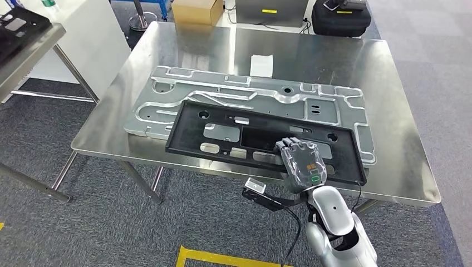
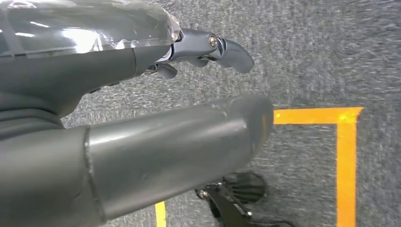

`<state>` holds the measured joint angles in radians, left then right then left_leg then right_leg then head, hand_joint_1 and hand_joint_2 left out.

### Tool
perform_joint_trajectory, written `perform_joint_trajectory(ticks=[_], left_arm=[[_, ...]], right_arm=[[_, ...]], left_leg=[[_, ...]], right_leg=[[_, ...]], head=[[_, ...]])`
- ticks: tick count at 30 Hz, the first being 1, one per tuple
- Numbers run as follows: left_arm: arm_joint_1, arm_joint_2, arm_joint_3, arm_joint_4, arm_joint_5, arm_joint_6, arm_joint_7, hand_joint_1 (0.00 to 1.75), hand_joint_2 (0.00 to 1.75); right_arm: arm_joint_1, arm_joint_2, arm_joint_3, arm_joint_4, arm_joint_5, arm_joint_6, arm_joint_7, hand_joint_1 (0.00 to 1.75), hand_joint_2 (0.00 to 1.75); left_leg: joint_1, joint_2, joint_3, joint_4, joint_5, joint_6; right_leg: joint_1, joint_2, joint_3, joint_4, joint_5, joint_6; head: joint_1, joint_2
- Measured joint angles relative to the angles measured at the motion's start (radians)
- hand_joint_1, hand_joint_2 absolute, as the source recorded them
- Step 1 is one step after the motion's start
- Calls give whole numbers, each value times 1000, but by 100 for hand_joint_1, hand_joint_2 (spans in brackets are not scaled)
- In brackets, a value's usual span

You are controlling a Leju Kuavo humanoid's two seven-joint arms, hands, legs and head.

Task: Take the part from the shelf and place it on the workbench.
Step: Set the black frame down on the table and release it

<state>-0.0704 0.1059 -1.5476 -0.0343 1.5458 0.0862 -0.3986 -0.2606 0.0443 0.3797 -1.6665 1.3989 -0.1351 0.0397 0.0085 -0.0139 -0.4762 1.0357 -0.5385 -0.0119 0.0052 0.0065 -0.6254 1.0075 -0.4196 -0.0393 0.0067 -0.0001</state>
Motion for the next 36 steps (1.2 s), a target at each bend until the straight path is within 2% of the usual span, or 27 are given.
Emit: perform_joint_trajectory(ticks=[1, 2, 4, 5, 6, 7, 8, 9, 10, 11, 12, 14, 16, 17, 19, 20, 21, 22, 23, 25, 26, 27, 31, 32, 34, 35, 36], left_arm=[[-2, 0, 0, 0, 0, 0, 0, 0, 0], [-3, 1, 0, 0, 0, 0, 0, 0, 0], [-1, 2, 0, 0, 0, 0, 0, 0, 0], [1, 2, 0, 0, 0, 0, 0, 0, 0], [2, 3, 0, 0, 0, 0, 0, 0, 0], [3, 3, 0, 0, 0, 0, 0, 0, 0], [4, 4, 0, 0, 0, 0, 0, 0, 0], [6, 4, 0, 0, 0, 0, 0, 0, 0], [7, 4, 0, 0, 0, 0, 1, 0, 0], [8, 4, 0, -1, 0, 0, 2, 0, 0], [9, 5, 0, -1, 0, 0, 2, 0, 0], [9, 5, 0, -2, 1, 0, 3, 0, 0], [5, 5, 0, -2, 1, 0, 2, 0, 0], [4, 5, 0, -2, 1, 0, 2, 0, 0], [3, 5, 0, -2, 1, 0, 2, 0, 0], [3, 5, 0, -2, 1, 1, 2, 0, 0], [3, 5, 0, -2, 1, 2, 3, 0, 0], [3, 5, 0, -2, 1, 3, 4, 0, 0], [3, 5, 0, -2, 1, 5, 6, 0, 0], [1, 5, 0, -3, 1, 8, 9, 0, 0], [0, 4, 0, -3, 1, 9, 11, 0, 0], [-1, 4, 0, -3, 1, 10, 12, 0, 0], [-3, 6, 0, -4, 1, 12, 18, 0, 0], [-5, 7, 0, -4, 1, 13, 18, 0, 0], [-6, 9, 0, -4, 1, 16, 20, 0, 0], [-5, 9, 0, -4, 1, 17, 22, 0, 44], [-4, 10, 0, -4, 1, 18, 25, 0, 87]], right_arm=[[0, 0, -1, 1, -3, 0, -1, 175, 175], [1, 0, -2, 2, -5, 1, -2, 175, 175], [4, 0, -2, 6, -8, 1, -3, 175, 175], [7, 0, -2, 8, -8, 2, -3, 175, 175], [9, 0, -2, 10, -8, 2, -3, 175, 175], [10, 0, -2, 12, -9, 2, -3, 175, 175], [11, 0, -2, 13, -10, 2, -3, 175, 175], [11, 0, -3, 15, -10, 2, -3, 175, 175], [11, 0, -3, 16, -11, 2, -3, 175, 175], [11, 0, -4, 18, -12, 2, -4, 175, 175], [12, 0, -5, 19, -13, 2, -4, 175, 175], [14, 0, -8, 18, -15, 1, -7, 175, 175], [12, 0, -11, 17, -17, 1, -10, 175, 175], [11, 0, -12, 17, -17, 1, -12, 175, 175], [14, 0, -14, 20, -18, 1, -12, 175, 175], [16, 0, -15, 22, -18, 1, -12, 175, 175], [18, 0, -17, 24, -18, 1, -12, 175, 175], [18, 0, -18, 27, -19, 1, -12, 175, 175], [18, 0, -21, 29, -21, 1, -13, 175, 175], [17, 0, -27, 31, -24, 1, -14, 175, 175], [17, 0, -30, 33, -26, 1, -15, 175, 175], [18, 0, -32, 34, -27, 1, -15, 175, 175], [16, 2, -38, 39, -29, 1, -15, 175, 175], [15, 2, -39, 40, -29, 1, -15, 175, 175], [16, 4, -40, 45, -30, 1, -15, 175, 175], [18, 5, -41, 47, -30, 1, -15, 131, 175], [20, 6, -41, 50, -31, 1, -15, 87, 175]], left_leg=[[1, 2, -21, 43, -6, -3], [2, 4, -58, 107, -20, -8], [3, 6, -149, 229, -73, -15], [4, 6, -185, 260, -96, -17], [4, 6, -204, 256, -100, -17], [4, 7, -209, 220, -77, -16], [4, 7, -205, 163, -27, -14], [4, 8, -201, 97, 42, -11], [2, 10, -196, 48, 94, -5], [-1, 10, -193, 17, 132, 1], [-2, 10, -192, 4, 146, 8], [-2, 8, -179, 0, 140, 24], [0, 8, -160, -8, 131, 36], [1, 8, -151, -10, 126, 41], [1, 7, -135, -11, 112, 45], [1, 7, -126, -11, 104, 45], [0, 6, -115, -11, 96, 44], [0, 5, -104, -11, 87, 44], [-1, 4, -91, -11, 78, 43], [-4, 1, -72, -12, 61, 40], [-6, -1, -67, -11, 53, 35], [-6, -2, -63, -9, 48, 29], [-5, -1, -60, 18, 21, 9], [-3, 2, -76, 54, 0, 3], [1, 5, -140, 172, -54, -7], [4, 5, -173, 225, -70, -12], [7, 6, -197, 253, -72, -17]], right_leg=[[-2, 0, 14, -5, -5, -4], [-3, -1, 26, -7, -14, -7], [-3, -1, 48, -8, -33, -9], [-3, 0, 61, -8, -45, -8], [-3, 1, 77, -8, -57, -7], [-3, 1, 94, -8, -70, -6], [-3, 1, 112, -8, -84, -3], [-2, 1, 127, -6, -97, 0], [0, 3, 137, -4, -110, 5], [1, 4, 142, -3, -122, 11], [2, 5, 146, 1, -128, 17], [2, 5, 151, 11, -133, 29], [0, 2, 125, 69, -137, 37], [-2, 0, 93, 124, -151, 42], [-5, -1, 4, 246, -205, 50], [-7, -1, -34, 284, -229, 53], [-7, -1, -59, 294, -237, 54], [-7, -1, -67, 270, -221, 52], [-6, -1, -62, 219, -179, 47], [1, 0, -36, 93, -68, 30], [5, 0, -26, 52, -31, 22], [8, 1, -23, 31, -10, 16], [4, 0, 1, 6, -5, 1], [1, 0, 10, 1, -5, -3], [0, -2, 16, -1, -10, -9], [-1, -1, 17, 0, -13, -9], [-1, -1, 18, 2, -16, -9]], head=[[-2, 0], [-3, 0], [-5, 0], [-5, 0], [-5, 0], [-5, 0], [-5, 0], [-5, 0], [-6, 0], [-5, 0], [-5, 0], [-4, 0], [-3, 0], [-2, 0], [-1, 0], [-1, 0], [-1, 0], [-1, 0], [-1, 0], [-1, 0], [-1, 0], [-1, 0], [-2, 0], [-3, 0], [-6, 0], [-6, 0], [-6, 0]])
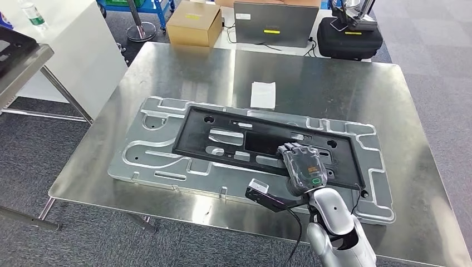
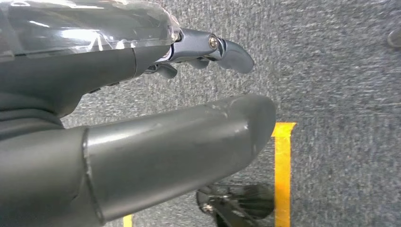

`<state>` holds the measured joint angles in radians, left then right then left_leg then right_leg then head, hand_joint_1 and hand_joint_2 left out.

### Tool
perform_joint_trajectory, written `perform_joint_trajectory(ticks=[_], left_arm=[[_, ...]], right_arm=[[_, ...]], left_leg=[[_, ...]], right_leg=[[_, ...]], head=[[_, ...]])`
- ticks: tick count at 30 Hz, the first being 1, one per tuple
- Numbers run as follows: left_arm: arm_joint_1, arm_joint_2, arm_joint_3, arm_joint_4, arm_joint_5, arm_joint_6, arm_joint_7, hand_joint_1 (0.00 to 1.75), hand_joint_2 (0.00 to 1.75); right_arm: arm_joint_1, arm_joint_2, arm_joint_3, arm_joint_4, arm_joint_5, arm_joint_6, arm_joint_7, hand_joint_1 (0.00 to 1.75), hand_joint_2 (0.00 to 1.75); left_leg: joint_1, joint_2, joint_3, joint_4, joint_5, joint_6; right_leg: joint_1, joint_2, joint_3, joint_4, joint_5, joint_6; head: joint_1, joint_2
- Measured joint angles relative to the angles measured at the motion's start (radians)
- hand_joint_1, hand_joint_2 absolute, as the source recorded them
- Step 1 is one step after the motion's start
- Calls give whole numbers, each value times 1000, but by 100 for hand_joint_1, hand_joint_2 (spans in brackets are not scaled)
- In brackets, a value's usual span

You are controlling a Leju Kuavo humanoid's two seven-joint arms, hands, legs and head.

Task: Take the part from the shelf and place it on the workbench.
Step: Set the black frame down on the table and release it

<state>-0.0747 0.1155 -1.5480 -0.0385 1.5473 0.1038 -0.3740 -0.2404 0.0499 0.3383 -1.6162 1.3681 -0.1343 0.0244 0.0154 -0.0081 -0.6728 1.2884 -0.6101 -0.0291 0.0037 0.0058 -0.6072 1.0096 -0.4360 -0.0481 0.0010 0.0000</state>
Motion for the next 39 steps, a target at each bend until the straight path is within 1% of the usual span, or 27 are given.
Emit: perform_joint_trajectory(ticks=[1, 2, 3, 4, 5, 6, 8, 10, 11, 14, 15, 16, 17, 19, 20, 21, 23, 24, 26, 27, 29, 30, 31, 32, 34, 36, 39], left_arm=[[0, 0, 0, 0, 0, 0, 2, 0, 131], [0, 1, 0, 0, 0, 0, 4, 0, 175], [0, 2, 0, 0, 0, 0, 6, 0, 175], [-1, 2, 0, 0, -1, 0, 7, 0, 175], [-2, 2, 0, 0, -1, 0, 7, 0, 131], [-1, 2, 0, 0, -1, 0, 9, 0, 87], [1, 2, 0, 0, -2, 1, 10, 0, 0], [1, 1, 0, 0, -1, 1, 11, 0, 0], [-1, 1, 0, 0, -1, 1, 11, 0, 0], [-4, 2, 0, 0, -1, 1, 10, 0, 0], [-3, 2, 0, 0, -1, 1, 10, 0, 0], [-3, 2, 0, 0, -1, 1, 10, 0, 0], [-3, 2, 0, 0, -1, 0, 10, 0, 0], [-3, 1, 0, 0, -1, 0, 10, 0, 0], [-4, 1, 0, 0, -1, 0, 11, 0, 0], [-3, 1, 0, 0, -1, 0, 11, 0, 0], [-3, 0, 0, 0, 0, -1, 11, 0, 0], [-4, 0, 0, 0, 0, -2, 11, 0, 0], [-4, -1, 0, 0, 0, -2, 12, 0, 0], [-4, -1, 0, 0, 0, -2, 12, 0, 0], [-4, -1, 0, 0, 0, -3, 12, 0, 0], [-3, -2, 0, 0, 0, -3, 12, 0, 0], [-2, -2, 0, -1, 1, -4, 13, 0, 0], [-1, -2, 0, -1, 1, -6, 14, 0, 0], [-1, -2, 0, -1, 2, -12, 14, 0, 0], [-2, -2, 0, -1, 2, -23, 13, 0, 0], [-1, -3, 0, -1, 2, -37, 8, 0, 0]], right_arm=[[2, 0, -1, 2, -1, 0, 0, 44, 175], [3, 0, -2, 4, -2, 0, 0, 0, 175], [4, 1, -3, 6, -3, 0, 0, 0, 175], [4, 2, -5, 7, -4, 0, 0, 0, 175], [4, 2, -7, 8, -5, 0, -1, 0, 175], [5, 3, -10, 9, -7, 0, -2, 0, 175], [8, 5, -15, 12, -10, 0, -4, 0, 175], [9, 5, -21, 13, -12, -1, -4, 0, 175], [9, 6, -24, 13, -13, -1, -5, 0, 175], [11, 6, -30, 16, -15, -2, -5, 0, 175], [13, 6, -32, 18, -16, -2, -5, 0, 175], [14, 6, -33, 19, -16, -2, -5, 0, 175], [15, 6, -36, 20, -17, -2, -5, 0, 175], [14, 7, -40, 21, -18, -2, -6, 0, 175], [13, 8, -41, 21, -18, -3, -6, 0, 175], [13, 9, -43, 21, -18, -3, -6, 0, 175], [13, 11, -45, 21, -19, -4, -6, 0, 175], [13, 12, -46, 21, -19, -4, -6, 0, 175], [12, 15, -47, 21, -19, -5, -6, 0, 175], [12, 17, -48, 21, -19, -6, -6, 0, 175], [13, 19, -48, 22, -19, -6, -7, 0, 175], [14, 19, -49, 23, -19, -6, -7, 0, 175], [14, 20, -49, 24, -20, -6, -8, 0, 175], [14, 20, -50, 25, -21, -6, -9, 0, 175], [13, 20, -51, 26, -22, -6, -13, 0, 175], [11, 20, -53, 26, -24, -6, -17, 0, 175], [9, 20, -60, 27, -29, -6, -22, 0, 175]], left_leg=[[3, 1, -5, -11, 21, -4], [6, 1, 8, -58, 60, -8], [9, 1, 32, -125, 101, -12], [10, 1, 53, -183, 130, -14], [8, 1, 65, -222, 142, -10], [6, 1, 69, -239, 145, -3], [3, 1, 65, -240, 146, 16], [6, 1, 68, -243, 157, 29], [8, 2, 69, -246, 160, 36], [7, 3, 69, -249, 161, 46], [7, 3, 69, -249, 161, 46], [7, 4, 70, -249, 161, 47], [6, 3, 70, -249, 161, 46], [5, 2, 73, -248, 160, 45], [4, 2, 73, -248, 160, 41], [3, 2, 73, -248, 160, 37], [2, 1, 74, -252, 162, 24], [2, 1, 76, -255, 162, 17], [3, 2, 69, -233, 141, 7], [4, 2, 53, -193, 115, 4], [5, 2, 0, -67, 48, -2], [5, 2, -22, -14, 29, -4], [5, 2, -30, 8, 28, -6], [5, 3, -19, -10, 46, -6], [5, 2, 44, -131, 106, -2], [1, 2, 94, -232, 139, 6], [-2, 1, 98, -253, 150, 22]], right_leg=[[-2, 1, 2, 3, -4, 2], [-4, 2, 4, 8, -9, 5], [-6, 3, 7, 13, -15, 9], [-7, 3, 9, 18, -21, 14], [-7, 4, 7, 23, -24, 19], [-6, 4, 4, 27, -26, 24], [-3, 5, -3, 31, -27, 32], [-4, 4, -6, 44, -40, 41], [-6, 3, -17, 71, -59, 46], [-10, 1, -98, 243, -145, 56], [-11, 0, -120, 287, -157, 58], [-11, 0, -126, 297, -150, 57], [-11, 0, -111, 268, -125, 55], [-9, 0, -45, 140, -64, 47], [-7, -1, -14, 81, -45, 43], [-4, -1, 4, 45, -37, 41], [1, 0, 11, 26, -34, 37], [-1, 1, 13, 21, -31, 32], [-7, -1, 18, 8, -23, 21], [-9, -2, 21, 3, -20, 16], [-8, -4, 20, 3, -20, 12], [-7, -4, 19, 4, -20, 11], [-6, -4, 18, 6, -20, 11], [-6, -4, 17, 9, -21, 11], [-6, -4, 17, 16, -23, 13], [-3, -3, 13, 24, -23, 20], [0, -1, 6, 24, -17, 35]], head=[[0, 0], [0, 0], [-1, 0], [-2, 0], [-4, 0], [-6, 0], [-8, 0], [-8, 0], [-6, 0], [-2, 0], [-1, 0], [-1, 0], [-1, 0], [-1, 0], [-2, 0], [-2, 0], [-2, 0], [-2, 0], [-4, 0], [-5, 0], [-8, 0], [-8, 0], [-8, 0], [-8, 0], [-8, 0], [-8, 0], [-7, 0]])
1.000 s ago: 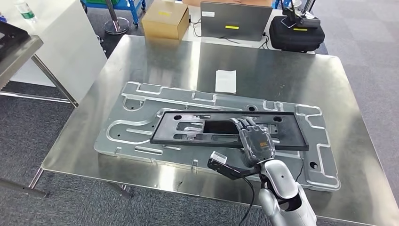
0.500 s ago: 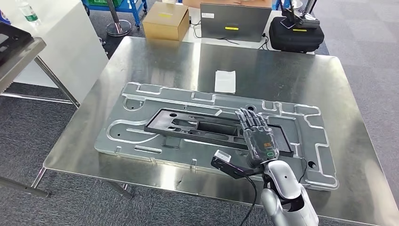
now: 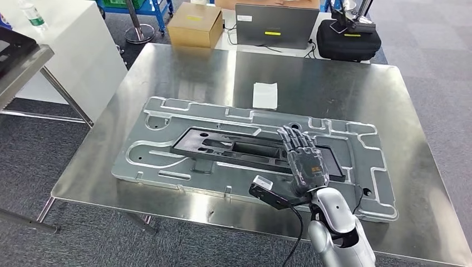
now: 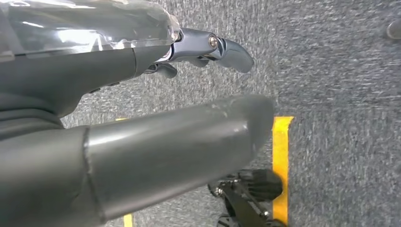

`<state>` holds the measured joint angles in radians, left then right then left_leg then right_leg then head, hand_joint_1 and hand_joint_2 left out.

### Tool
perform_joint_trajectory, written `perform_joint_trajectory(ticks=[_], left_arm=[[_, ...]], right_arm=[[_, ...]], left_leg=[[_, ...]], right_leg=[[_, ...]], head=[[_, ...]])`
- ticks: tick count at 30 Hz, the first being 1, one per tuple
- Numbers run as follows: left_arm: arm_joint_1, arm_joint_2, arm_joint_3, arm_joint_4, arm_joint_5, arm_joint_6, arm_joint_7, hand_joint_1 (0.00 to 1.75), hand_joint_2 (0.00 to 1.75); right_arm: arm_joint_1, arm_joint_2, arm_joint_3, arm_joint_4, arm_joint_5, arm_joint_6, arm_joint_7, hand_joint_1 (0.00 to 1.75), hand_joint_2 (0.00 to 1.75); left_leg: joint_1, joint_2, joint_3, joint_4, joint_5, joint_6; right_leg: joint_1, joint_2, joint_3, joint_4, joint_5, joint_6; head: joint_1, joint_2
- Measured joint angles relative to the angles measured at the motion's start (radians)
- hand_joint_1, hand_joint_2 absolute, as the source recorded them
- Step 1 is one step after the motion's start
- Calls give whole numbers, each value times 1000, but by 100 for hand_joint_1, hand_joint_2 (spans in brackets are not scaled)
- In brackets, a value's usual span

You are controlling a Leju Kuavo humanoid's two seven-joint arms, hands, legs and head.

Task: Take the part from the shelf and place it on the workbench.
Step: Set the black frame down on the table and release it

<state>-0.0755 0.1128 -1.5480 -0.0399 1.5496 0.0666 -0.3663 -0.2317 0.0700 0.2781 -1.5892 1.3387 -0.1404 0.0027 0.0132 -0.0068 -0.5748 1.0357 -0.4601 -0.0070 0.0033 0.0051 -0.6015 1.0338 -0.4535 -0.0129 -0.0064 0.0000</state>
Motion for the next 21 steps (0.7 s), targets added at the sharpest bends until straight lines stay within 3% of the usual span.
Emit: perform_joint_trajectory(ticks=[1, 3, 5, 7, 8, 9, 12, 13, 16, 17, 18, 21], left_arm=[[0, 0, 0, 0, 0, -2, -1, 0, 0], [-2, -2, 0, -1, 0, -3, -3, 0, 0], [-2, -2, 0, -2, 0, -6, -3, 0, 0], [-2, -2, 1, -3, 0, -10, -4, 0, 0], [-2, -3, 1, -3, 0, -12, -4, 0, 0], [-2, -3, 1, -4, 0, -14, -4, 0, 0], [-1, -4, 2, -6, 0, -19, -7, 0, 0], [-1, -4, 2, -6, 0, -20, -8, 0, 0], [0, -4, 2, -7, 0, -24, -12, 0, 0], [1, -4, 2, -7, 0, -25, -13, 0, 0], [3, -4, 3, -7, 0, -26, -14, 0, 0], [4, -4, 3, -7, 0, -27, -14, 0, 0]], right_arm=[[-1, 0, -3, 0, -2, 0, -2, 0, 175], [-5, 0, -7, 1, -4, 0, -3, 0, 175], [-8, 0, -10, 3, -5, 1, -4, 0, 175], [-9, -1, -13, 8, -6, 2, -5, 0, 175], [-10, -1, -14, 10, -7, 4, -6, 0, 175], [-11, -1, -15, 12, -8, 5, -8, 0, 175], [-23, -1, -15, 14, -13, 6, -13, 0, 175], [-27, -2, -16, 14, -15, 7, -14, 0, 175], [-33, -3, -17, 15, -18, 7, -15, 0, 175], [-34, -4, -18, 15, -19, 7, -15, 0, 175], [-35, -4, -18, 16, -19, 8, -15, 0, 175], [-34, -4, -18, 17, -19, 8, -15, 0, 175]], left_leg=[[2, 1, -2, -4, 6, 7], [7, 4, -10, -12, 19, 22], [7, 6, -24, -13, 29, 29], [7, 8, -40, -13, 40, 30], [7, 8, -48, -12, 46, 28], [7, 8, -56, -12, 52, 26], [5, 8, -72, -12, 72, 12], [5, 7, -74, -13, 79, 6], [7, 6, -77, -19, 97, -15], [8, 5, -85, -12, 86, -21], [9, 4, -97, 13, 55, -25], [10, 5, -145, 188, -87, -32]], right_leg=[[-1, 0, -2, 3, -6, 6], [-3, 0, -23, 51, -57, 16], [-8, -1, -66, 165, -137, 25], [-12, -1, -89, 252, -175, 30], [-14, -1, -79, 253, -169, 31], [-16, -2, -47, 214, -146, 30], [-13, -2, 85, 16, -84, 22], [-11, -1, 104, -18, -79, 19], [-6, 0, 94, -30, -61, 2], [-7, -1, 86, -32, -51, -7], [-9, -3, 76, -35, -39, -16], [-6, -6, 36, -35, -7, -29]], head=[[0, 0], [3, 0], [7, 0], [7, 0], [7, 0], [7, 0], [5, 0], [5, 0], [6, 0], [5, 0], [4, 0], [-1, 0]])
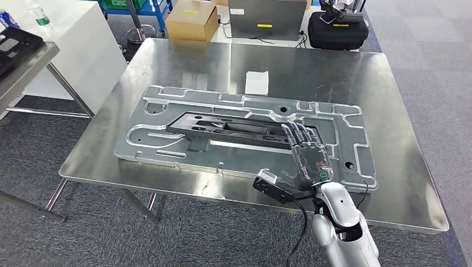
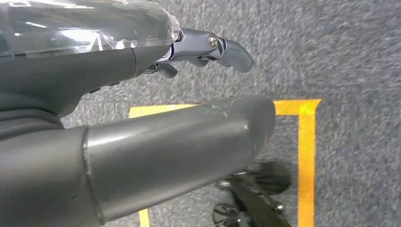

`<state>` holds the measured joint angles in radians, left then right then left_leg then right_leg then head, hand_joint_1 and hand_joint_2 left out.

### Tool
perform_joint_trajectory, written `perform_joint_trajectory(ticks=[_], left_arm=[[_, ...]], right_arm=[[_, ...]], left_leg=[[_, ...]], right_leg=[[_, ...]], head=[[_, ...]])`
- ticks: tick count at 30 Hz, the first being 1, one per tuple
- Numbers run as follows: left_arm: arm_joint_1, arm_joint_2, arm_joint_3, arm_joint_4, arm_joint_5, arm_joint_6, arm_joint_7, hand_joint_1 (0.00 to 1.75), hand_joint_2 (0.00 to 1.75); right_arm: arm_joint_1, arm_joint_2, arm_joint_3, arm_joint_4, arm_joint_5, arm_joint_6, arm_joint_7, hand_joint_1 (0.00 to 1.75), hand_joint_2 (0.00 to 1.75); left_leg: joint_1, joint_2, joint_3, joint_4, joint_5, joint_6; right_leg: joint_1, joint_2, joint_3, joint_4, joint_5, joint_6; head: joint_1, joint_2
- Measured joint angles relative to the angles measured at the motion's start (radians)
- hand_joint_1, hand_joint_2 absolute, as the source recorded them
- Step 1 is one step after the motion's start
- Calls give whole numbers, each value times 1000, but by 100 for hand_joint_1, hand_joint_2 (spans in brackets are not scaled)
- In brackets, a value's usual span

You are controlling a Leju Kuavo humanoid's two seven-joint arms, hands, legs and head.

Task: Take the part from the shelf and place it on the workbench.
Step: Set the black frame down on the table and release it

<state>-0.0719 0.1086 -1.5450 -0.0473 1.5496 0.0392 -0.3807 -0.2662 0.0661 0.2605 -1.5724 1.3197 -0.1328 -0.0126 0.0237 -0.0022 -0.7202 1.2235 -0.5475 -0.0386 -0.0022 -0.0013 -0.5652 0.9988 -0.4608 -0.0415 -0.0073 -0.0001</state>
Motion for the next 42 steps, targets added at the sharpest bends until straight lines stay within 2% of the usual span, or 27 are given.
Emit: perform_joint_trajectory(ticks=[1, 2, 3, 5, 7, 9, 11, 13, 15, 16, 17, 18, 20, 22, 24, 26, 27, 28, 30, 31, 32, 33, 35, 37, 39, 41, 42], left_arm=[[0, 0, 0, 0, 0, 0, 0, 0, 0], [0, 0, 0, 0, 0, -1, 0, 0, 0], [0, 0, 0, 0, 0, -2, 0, 0, 0], [-2, 1, 0, 0, 0, -3, 0, 0, 0], [-5, 3, 0, 0, 0, -5, 0, 0, 0], [-5, 4, 1, 0, 0, -7, 0, 0, 0], [-4, 3, 1, -1, 0, -7, 0, 0, 0], [-4, 1, 2, -1, 0, -8, 1, 0, 0], [-4, 1, 3, -1, 0, -8, 1, 0, 0], [-3, 0, 3, -1, 0, -8, 1, 0, 0], [-3, 0, 3, -1, 0, -8, 1, 0, 0], [-3, 0, 4, -1, 0, -8, 1, 0, 0], [-3, -1, 5, -1, 0, -8, 2, 0, 0], [-3, -3, 7, -1, 0, -8, 3, 0, 0], [-3, -4, 8, -2, 0, -8, 4, 0, 0], [-1, -4, 9, -2, 0, -8, 6, 0, 0], [1, -5, 10, -2, 0, -8, 7, 0, 0], [4, -6, 11, -2, 0, -8, 8, 0, 0], [7, -6, 16, -2, 0, -8, 10, 0, 0], [7, -7, 19, -2, 0, -8, 11, 0, 0], [7, -7, 23, -2, 0, -8, 11, 0, 0], [7, -8, 26, -2, 0, -7, 11, 0, 0], [8, -9, 32, -2, 0, -6, 11, 0, 0], [8, -10, 40, -2, 0, -5, 10, 0, 0], [8, -11, 49, -2, 0, -4, 9, 0, 0], [9, -13, 57, -2, 0, -3, 8, 0, 0], [10, -15, 61, -2, 0, -2, 7, 0, 0]], right_arm=[[1, 0, 0, 1, 0, 0, 0, 0, 175], [2, 0, 0, 1, 0, 0, 0, 0, 175], [3, 0, 0, 2, 0, 0, 0, 0, 175], [4, 0, 0, 2, 0, 0, 0, 0, 175], [5, -1, 0, 2, 0, -1, -1, 0, 175], [7, -1, 0, 2, 1, -3, -2, 0, 175], [11, -2, 0, 2, 1, -4, -3, 0, 175], [15, -4, 0, 2, 4, -9, -3, 0, 175], [21, -5, 0, 2, 9, -17, -3, 0, 175], [26, -6, 0, 2, 13, -22, -2, 0, 175], [30, -6, 0, 2, 17, -26, -2, 0, 175], [34, -6, 0, 1, 22, -31, -2, 0, 175], [39, -6, 0, -5, 33, -40, -2, 0, 175], [41, -6, 1, -16, 44, -48, -2, 0, 175], [41, -6, 2, -26, 51, -54, -2, 0, 87], [45, -6, 2, -30, 54, -59, -3, 0, 0], [48, -6, 3, -32, 58, -61, -3, 0, 0], [52, -5, 5, -37, 62, -65, -4, 0, 0], [65, -3, 10, -51, 72, -76, -5, 0, 0], [76, -2, 15, -61, 77, -83, -5, 0, 0], [89, -1, 19, -71, 80, -91, -5, 0, 0], [105, 0, 25, -84, 84, -100, -4, 0, 0], [140, 2, 34, -112, 86, -117, -2, 0, 0], [172, 5, 40, -144, 85, -133, 0, 0, 0], [201, 11, 43, -175, 70, -151, 0, 0, 0], [234, 19, 44, -203, 51, -168, -2, 0, 0], [250, 22, 44, -216, 45, -174, -4, 0, 0]], left_leg=[[0, 0, -5, 53, -20, -1], [-1, 0, 4, 80, -19, -1], [-1, 0, 31, 70, 2, 1], [-4, 0, 130, -47, 39, 11], [-11, -1, 218, -178, 32, 24], [-17, -2, 239, -223, 25, 33], [-15, 2, 229, -228, 45, 44], [-9, 7, 207, -234, 72, 57], [-9, 10, 174, -233, 97, 64], [-9, 11, 158, -232, 108, 63], [-9, 11, 141, -229, 119, 61], [-9, 11, 125, -225, 129, 59], [-9, 12, 95, -214, 146, 52], [-11, 11, 76, -205, 160, 42], [-11, 10, 71, -207, 176, 29], [-8, 9, 69, -212, 188, 15], [-5, 8, 62, -202, 172, 10], [-4, 7, 50, -175, 135, 6], [-2, 6, 19, -66, 24, 1], [-2, 6, 8, 0, -17, 0], [-2, 6, 5, 54, -34, -1], [-2, 6, 16, 83, -27, 0], [-4, 6, 83, 40, 27, 7], [-9, 5, 203, -112, 35, 21], [-17, 4, 279, -227, 8, 32], [-19, 5, 282, -248, 13, 43], [-18, 7, 276, -251, 24, 51]], right_leg=[[3, 0, -14, 1, 10, -1], [5, -1, -29, 3, 20, -1], [7, -1, -42, 6, 28, -1], [9, 0, -67, 15, 43, 3], [11, -1, -81, 23, 56, 11], [10, -1, -84, 23, 71, 23], [9, 1, -91, 23, 75, 35], [6, 3, -116, 80, 5, 46], [-1, 3, -150, 204, -98, 56], [-3, 2, -159, 260, -121, 60], [-6, 2, -156, 294, -119, 63], [-8, 2, -137, 296, -96, 65], [-12, 2, -52, 207, -46, 64], [-9, 3, 48, 70, -59, 56], [-3, 6, 85, 3, -81, 44], [-1, 5, 74, -2, -64, 28], [-2, 3, 64, -4, -52, 18], [-3, 1, 53, -7, -39, 10], [-1, -1, 23, -7, -13, 0], [1, -2, 7, -6, -1, -1], [4, -3, -9, -5, 10, -2], [6, -3, -26, -2, 21, -2], [10, -4, -55, 4, 40, 1], [14, -5, -76, 11, 56, 6], [14, -6, -82, 13, 73, 15], [12, -7, -82, 10, 87, 27], [10, -5, -86, 15, 79, 34]], head=[[0, 0], [0, 0], [0, 0], [0, 0], [0, 0], [-1, 0], [-4, 0], [0, 0], [5, 0], [5, 0], [5, 0], [5, 0], [4, 0], [4, 0], [4, 0], [5, 0], [4, 0], [3, 0], [0, 0], [-1, 0], [-1, 0], [-1, 0], [-1, 0], [-1, 0], [-2, 0], [-3, 0], [-4, 0]])
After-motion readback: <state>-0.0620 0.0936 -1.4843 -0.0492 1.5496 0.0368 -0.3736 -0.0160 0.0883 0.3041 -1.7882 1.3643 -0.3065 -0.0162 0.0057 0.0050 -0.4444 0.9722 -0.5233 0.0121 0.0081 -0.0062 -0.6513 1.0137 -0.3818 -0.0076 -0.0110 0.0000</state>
